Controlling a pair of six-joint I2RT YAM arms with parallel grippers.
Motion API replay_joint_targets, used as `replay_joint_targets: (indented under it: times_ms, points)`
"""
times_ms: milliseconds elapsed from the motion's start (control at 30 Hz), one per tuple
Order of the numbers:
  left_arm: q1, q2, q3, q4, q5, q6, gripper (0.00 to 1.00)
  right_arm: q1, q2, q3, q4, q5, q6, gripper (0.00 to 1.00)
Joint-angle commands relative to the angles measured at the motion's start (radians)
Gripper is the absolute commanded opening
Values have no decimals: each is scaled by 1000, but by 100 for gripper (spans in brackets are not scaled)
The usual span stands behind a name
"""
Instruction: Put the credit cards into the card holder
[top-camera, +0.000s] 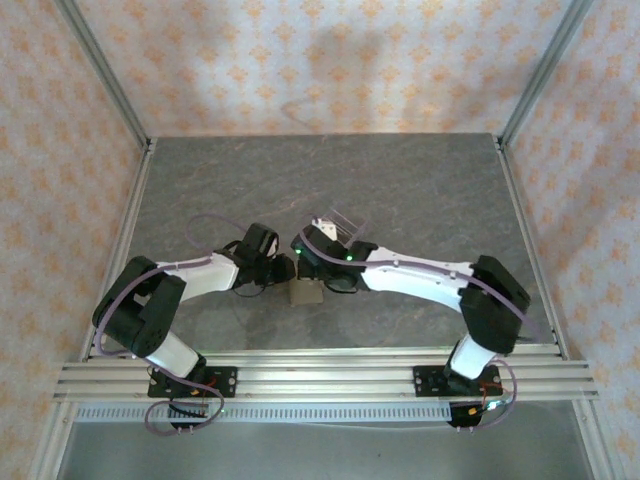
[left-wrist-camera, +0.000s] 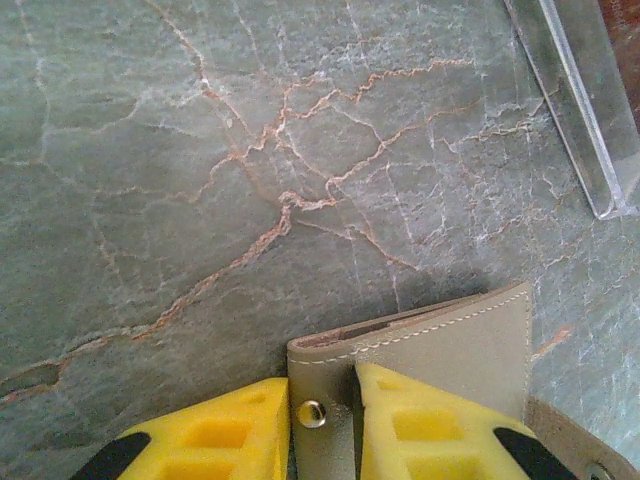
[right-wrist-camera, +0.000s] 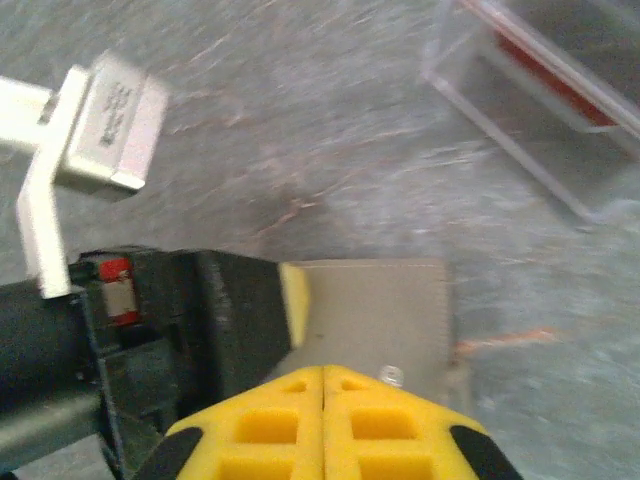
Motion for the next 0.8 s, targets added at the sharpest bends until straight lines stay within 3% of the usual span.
replay_joint_targets:
  times_ms: [0,367,533,767]
  points:
    - [-17,-19,-38,-58,-12,-17,22,-2,89,16,43,-96,-5,3]
    - [-17,-39,-43,-89,-24,-2,22,-70,138,-92,55,-12,64,0]
    - [-17,-29,-46,-81,-22,0,22,-86,139,-137,85,-57,65,20]
    - [-17,-31,-57,-77,-21,1,22,-90,160,-142,104,-84,67,36]
